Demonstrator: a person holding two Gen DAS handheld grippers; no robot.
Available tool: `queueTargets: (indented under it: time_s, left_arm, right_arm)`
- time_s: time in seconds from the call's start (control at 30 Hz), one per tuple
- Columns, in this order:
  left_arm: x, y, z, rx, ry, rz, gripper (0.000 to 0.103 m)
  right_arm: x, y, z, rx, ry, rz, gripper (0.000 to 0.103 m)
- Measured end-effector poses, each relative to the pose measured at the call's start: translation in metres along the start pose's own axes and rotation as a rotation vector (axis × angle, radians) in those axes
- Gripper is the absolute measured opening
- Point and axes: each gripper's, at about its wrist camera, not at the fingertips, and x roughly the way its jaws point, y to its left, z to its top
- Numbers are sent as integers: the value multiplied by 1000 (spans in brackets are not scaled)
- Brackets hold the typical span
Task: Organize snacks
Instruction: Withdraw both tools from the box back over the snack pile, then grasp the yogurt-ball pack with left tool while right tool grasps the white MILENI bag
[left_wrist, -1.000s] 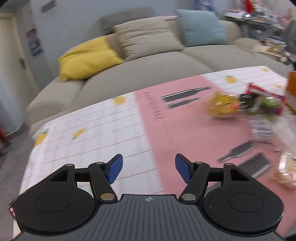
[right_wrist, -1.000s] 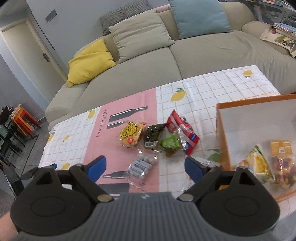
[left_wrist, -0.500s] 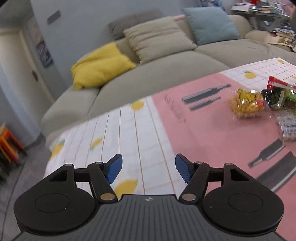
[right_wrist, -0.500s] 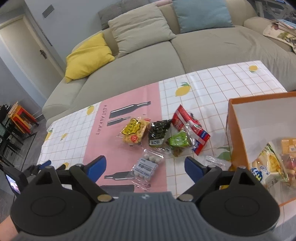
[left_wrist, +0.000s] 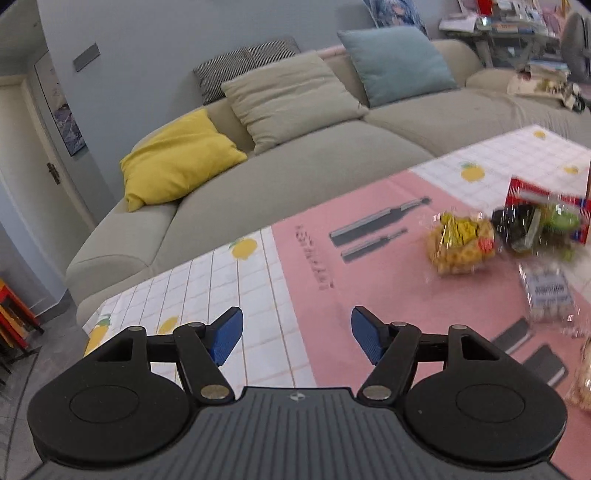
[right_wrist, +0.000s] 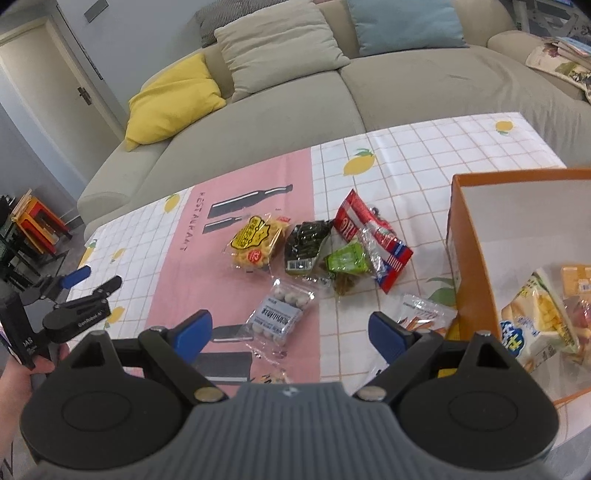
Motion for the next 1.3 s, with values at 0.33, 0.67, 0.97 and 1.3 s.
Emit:
queueTargets:
  time_s: [0.33,0.67,0.97,1.3]
  left_arm:
    - [10,7,-42,-11,45,241,79]
    - [13,2,-45,-11,47,252,79]
    - [-9,-10,-9,-97,56,69,83]
    - [-12,-38,16,-8,130,-243,83]
  right_arm:
    - [1,5,-12,-31,21,32,89]
    - [3,23,-15,-77,33,45,90]
    - [20,23,-19,-98,72,-45,90]
    - [55,22,-61,-175,201,-134,82]
